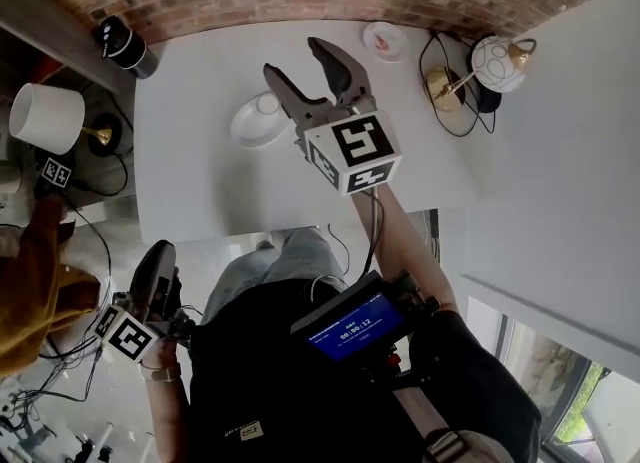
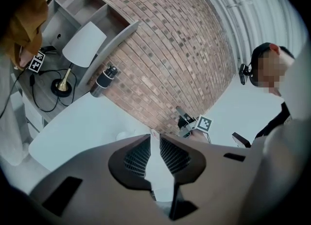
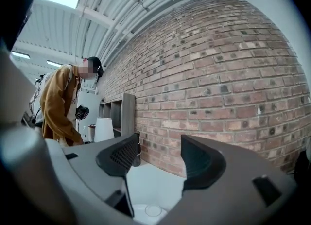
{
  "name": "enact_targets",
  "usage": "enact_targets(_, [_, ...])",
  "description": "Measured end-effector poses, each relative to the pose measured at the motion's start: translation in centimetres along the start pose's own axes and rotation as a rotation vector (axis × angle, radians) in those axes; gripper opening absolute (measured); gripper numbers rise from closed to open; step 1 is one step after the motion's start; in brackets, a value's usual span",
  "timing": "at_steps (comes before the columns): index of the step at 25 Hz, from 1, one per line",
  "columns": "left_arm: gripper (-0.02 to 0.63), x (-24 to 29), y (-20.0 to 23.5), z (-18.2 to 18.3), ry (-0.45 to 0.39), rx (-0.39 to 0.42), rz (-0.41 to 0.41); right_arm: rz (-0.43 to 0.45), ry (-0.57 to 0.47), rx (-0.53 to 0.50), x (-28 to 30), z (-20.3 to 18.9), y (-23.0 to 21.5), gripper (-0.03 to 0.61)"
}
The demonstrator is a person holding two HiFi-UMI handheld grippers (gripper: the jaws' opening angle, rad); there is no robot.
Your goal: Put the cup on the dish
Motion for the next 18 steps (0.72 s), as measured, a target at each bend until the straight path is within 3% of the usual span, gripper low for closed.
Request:
enact_targets(9, [0.061, 3.3, -1.6, 1.7, 0.024, 0.027, -0.092, -0.006, -0.034, 0.011, -3.2, 3.7, -0.8, 0.262])
enact_targets(18, [0.061, 8.5, -3.3, 3.8, 0.070, 0.067, -0.176, -0.065, -0.067, 0.036, -6.8, 5.8, -3.3, 0.262])
Point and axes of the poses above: the fingertips, and each gripper's own axes: x forward along the fingers, y to its left, z out of its top, the point moved 8 cm from there along -x, backward along the fingers, and after that the axes turned 6 degrees about -x, right-handed, at the moved point
